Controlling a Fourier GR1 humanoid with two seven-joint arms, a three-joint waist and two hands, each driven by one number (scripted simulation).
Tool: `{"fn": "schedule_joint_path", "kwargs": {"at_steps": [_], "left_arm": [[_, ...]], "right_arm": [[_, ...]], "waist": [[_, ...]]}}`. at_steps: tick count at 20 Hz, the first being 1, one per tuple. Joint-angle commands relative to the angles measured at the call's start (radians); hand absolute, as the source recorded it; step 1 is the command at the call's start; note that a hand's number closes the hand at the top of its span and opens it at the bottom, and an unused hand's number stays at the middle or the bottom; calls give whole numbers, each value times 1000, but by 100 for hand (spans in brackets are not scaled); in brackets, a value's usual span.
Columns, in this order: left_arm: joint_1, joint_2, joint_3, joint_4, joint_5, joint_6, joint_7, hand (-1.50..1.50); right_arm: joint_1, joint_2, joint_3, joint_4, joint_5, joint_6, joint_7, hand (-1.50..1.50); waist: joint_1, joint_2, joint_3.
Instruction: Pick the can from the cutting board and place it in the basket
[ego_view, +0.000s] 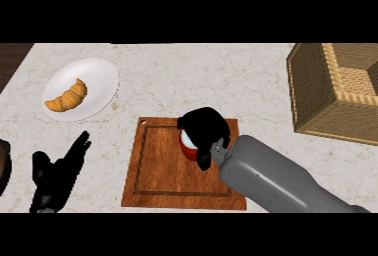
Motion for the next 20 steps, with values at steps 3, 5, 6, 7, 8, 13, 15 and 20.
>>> {"fn": "schedule_joint_path", "kwargs": {"at_steps": [3, 5, 6, 7, 8, 13, 15, 20], "left_arm": [[30, -17, 0, 76, 14, -17, 47, 0], [-1, 2, 9, 81, 17, -32, 91, 0], [32, -9, 6, 108, -2, -28, 35, 0], [58, -42, -19, 90, -23, 6, 32, 0], [36, -14, -2, 56, -17, 0, 76, 0], [56, -23, 9, 31, -9, -5, 81, 0], [45, -35, 12, 83, -13, -15, 35, 0], [43, -22, 22, 79, -15, -18, 58, 0]], "right_arm": [[-12, -4, 43, 75, 127, -53, -128, 150], [-34, -17, 24, 93, 129, -27, -157, 150], [23, -9, 62, -6, 154, -37, -98, 150], [10, -44, 38, -12, 140, -8, -122, 150], [-22, -26, 13, 15, 146, -2, -127, 150], [40, -28, 2, 19, 218, -78, -100, 150], [110, 9, 5, 16, 250, -137, 48, 150], [216, -25, -50, -56, 333, -274, 227, 150]], "waist": [[9, 13, -17], [3, 13, -17], [-8, 8, -17], [-7, 8, -17], [-1, 8, -17], [-4, 7, -17], [-23, 6, -18], [-42, 3, -17]]}}
